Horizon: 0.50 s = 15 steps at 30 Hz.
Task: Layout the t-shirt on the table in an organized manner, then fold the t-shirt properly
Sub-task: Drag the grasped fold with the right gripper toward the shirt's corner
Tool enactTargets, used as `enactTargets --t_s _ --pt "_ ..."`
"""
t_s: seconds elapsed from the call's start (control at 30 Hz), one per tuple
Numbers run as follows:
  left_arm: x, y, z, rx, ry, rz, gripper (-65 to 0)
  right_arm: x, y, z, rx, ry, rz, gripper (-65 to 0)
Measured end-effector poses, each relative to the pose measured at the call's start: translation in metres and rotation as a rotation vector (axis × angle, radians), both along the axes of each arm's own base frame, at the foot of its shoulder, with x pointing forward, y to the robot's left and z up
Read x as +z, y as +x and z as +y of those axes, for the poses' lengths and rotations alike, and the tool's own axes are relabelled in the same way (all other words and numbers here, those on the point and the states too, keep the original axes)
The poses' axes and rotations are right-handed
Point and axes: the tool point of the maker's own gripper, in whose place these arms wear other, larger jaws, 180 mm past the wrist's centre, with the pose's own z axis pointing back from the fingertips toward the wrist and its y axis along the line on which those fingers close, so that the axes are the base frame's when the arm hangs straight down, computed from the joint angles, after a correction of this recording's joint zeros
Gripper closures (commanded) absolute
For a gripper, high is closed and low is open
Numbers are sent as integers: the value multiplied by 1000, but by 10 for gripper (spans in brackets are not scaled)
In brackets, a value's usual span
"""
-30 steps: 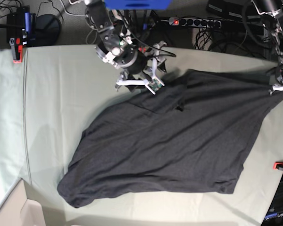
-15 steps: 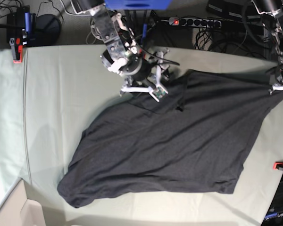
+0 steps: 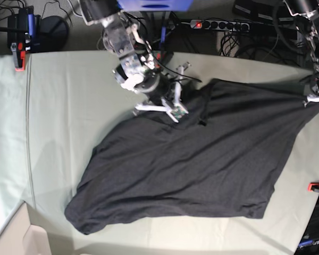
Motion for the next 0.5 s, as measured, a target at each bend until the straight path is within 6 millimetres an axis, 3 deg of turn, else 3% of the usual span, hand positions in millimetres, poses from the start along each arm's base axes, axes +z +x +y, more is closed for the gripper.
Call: enactTargets --t_s 0.1,0.27,0.43,0.5 --pt "1 1 0 -3 3 -1 -2 16 -3 -34 -102 -17 -34 0" --pt "4 10 -1 3 -3 -20 -2 73 3 -86 -190 -43 -211 0" --pt "8 17 -3 -8 0 -39 -2 85 -25 -136 -235 -139 -224 0" --pt "7 16 -3 -5 -5 -33 -2 94 -25 -159 -274 -172 -247 0"
